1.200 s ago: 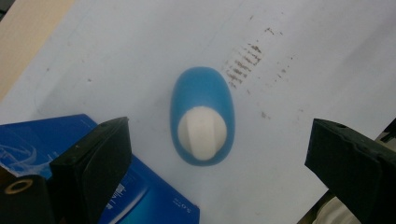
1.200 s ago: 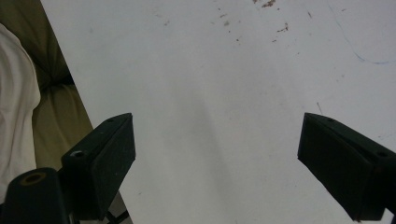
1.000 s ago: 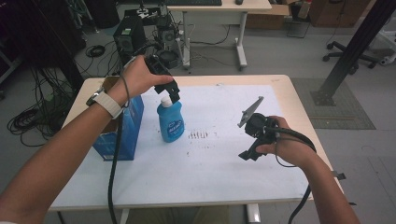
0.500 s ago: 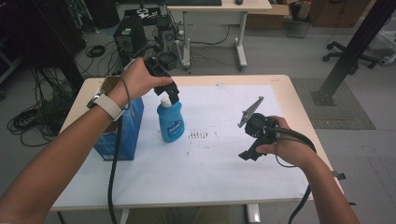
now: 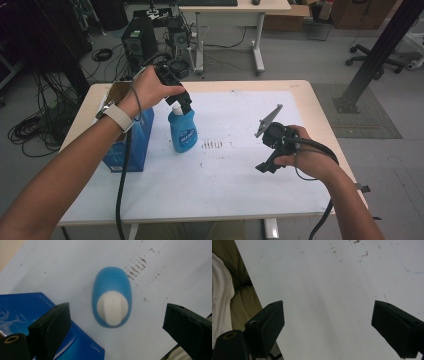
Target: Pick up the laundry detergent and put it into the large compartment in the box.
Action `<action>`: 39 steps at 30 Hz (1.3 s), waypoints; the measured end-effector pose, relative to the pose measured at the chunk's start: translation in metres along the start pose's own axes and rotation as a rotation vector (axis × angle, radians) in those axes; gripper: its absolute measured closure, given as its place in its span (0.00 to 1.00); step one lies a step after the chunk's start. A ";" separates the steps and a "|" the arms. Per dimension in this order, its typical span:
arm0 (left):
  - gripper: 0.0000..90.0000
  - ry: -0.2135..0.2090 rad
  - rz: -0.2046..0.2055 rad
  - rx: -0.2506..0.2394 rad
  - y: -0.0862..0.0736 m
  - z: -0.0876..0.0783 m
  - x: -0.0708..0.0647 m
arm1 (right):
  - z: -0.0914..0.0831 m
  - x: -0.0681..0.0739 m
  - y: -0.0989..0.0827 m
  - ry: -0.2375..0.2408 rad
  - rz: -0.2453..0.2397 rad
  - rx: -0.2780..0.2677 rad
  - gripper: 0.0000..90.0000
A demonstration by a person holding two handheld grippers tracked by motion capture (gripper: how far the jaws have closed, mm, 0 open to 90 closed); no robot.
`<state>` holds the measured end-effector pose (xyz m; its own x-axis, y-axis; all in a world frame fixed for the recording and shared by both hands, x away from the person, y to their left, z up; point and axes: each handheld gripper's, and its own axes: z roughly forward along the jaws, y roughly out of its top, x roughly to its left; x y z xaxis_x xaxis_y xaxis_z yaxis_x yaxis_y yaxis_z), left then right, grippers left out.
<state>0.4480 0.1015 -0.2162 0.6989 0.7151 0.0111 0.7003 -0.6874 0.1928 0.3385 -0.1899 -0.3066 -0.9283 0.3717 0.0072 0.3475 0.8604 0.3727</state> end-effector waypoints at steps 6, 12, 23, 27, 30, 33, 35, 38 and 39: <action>0.09 -0.007 -0.006 0.004 0.000 0.006 0.001 | 0.000 0.000 0.001 0.001 0.001 -0.001 0.13; 0.09 -0.016 -0.007 0.009 0.000 0.012 0.002 | 0.001 -0.001 0.001 0.004 -0.001 0.000 0.13; 0.09 -0.024 -0.011 0.007 0.001 0.018 0.003 | 0.004 -0.001 0.001 0.008 0.004 0.000 0.13; 0.09 -0.021 -0.010 0.010 0.001 0.020 0.002 | 0.004 -0.001 0.001 0.010 -0.001 0.001 0.13; 0.09 -0.027 -0.010 0.010 0.001 0.022 0.002 | 0.005 -0.001 0.001 0.010 0.001 0.000 0.13; 0.09 -0.034 -0.015 0.012 0.001 0.026 0.003 | 0.004 -0.001 0.000 0.010 0.001 -0.001 0.13; 0.09 -0.035 -0.015 0.013 0.000 0.027 0.004 | 0.005 -0.001 0.000 0.011 0.003 -0.001 0.13; 0.09 -0.039 -0.017 0.017 -0.001 0.030 0.004 | 0.005 -0.001 -0.001 0.010 0.003 0.002 0.13; 0.09 -0.039 -0.018 0.018 -0.001 0.031 0.004 | 0.005 -0.001 -0.001 0.011 0.003 0.001 0.13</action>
<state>0.4546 0.1009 -0.2464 0.6908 0.7224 -0.0309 0.7153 -0.6765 0.1753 0.3399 -0.1893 -0.3116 -0.9286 0.3706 0.0182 0.3504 0.8596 0.3719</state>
